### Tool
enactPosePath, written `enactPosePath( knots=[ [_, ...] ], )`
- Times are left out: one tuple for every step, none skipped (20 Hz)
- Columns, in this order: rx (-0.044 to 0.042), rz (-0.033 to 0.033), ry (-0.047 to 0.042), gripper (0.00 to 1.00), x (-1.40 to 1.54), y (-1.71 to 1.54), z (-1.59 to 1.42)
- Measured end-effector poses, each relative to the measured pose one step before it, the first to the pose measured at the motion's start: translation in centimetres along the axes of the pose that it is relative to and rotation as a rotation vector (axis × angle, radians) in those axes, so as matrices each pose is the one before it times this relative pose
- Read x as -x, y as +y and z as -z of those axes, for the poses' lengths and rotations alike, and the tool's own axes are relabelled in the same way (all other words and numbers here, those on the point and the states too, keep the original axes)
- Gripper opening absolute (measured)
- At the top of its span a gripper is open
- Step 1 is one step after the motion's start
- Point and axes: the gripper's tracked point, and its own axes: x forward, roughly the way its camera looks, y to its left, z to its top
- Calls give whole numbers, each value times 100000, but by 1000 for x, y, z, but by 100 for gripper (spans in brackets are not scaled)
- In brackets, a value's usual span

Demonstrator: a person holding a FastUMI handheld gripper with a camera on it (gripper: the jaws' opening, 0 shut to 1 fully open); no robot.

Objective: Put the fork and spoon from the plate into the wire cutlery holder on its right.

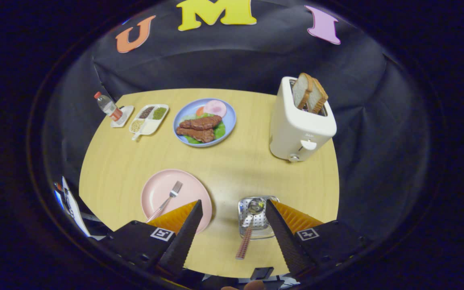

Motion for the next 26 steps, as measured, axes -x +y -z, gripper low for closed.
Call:
enactPosePath(
  knots=[
    [862,-824,-3691,95,206,1440,181],
    [376,-543,-3568,96,221,1405,299],
    [-781,-1031,-3203,96,118,1591,218],
    [-870,-987,-2757,96,-44,1552,294],
    [-646,-902,-2509,96,-43,1462,242],
    [95,179,-3063,96,-37,1052,107],
    [-88,166,-3128,96,-180,1025,-21],
    [-676,-731,-1890,96,37,1406,293],
    [-1759,-1471,-907,96,63,1434,269],
    [-1841,-1459,-692,96,-474,1420,326],
    [-1111,-357,-109,96,-358,1011,525],
    [-459,-567,-152,96,-477,982,435],
    [-377,-176,551,96,-589,761,479],
    [-297,-159,964,96,-608,740,612],
    [-748,224,366,96,-392,462,382],
    [-818,-7,-601,96,-397,440,164],
    [-531,355,-822,96,-318,223,123],
    [-1052,563,-1042,96,-306,103,209],
    [-1518,1084,-632,96,-153,-183,213],
    [-1707,1300,-461,96,-295,-129,356],
    [-1577,1099,-188,96,-187,-176,443],
    [-1343,1061,111,97,-269,-9,527],
    [-1260,1002,20,97,-305,24,602],
    [-824,722,325,97,-303,122,656],
    [-421,852,257,97,-419,74,591],
    [-306,2058,569,97,-507,-159,564]
  ],
)
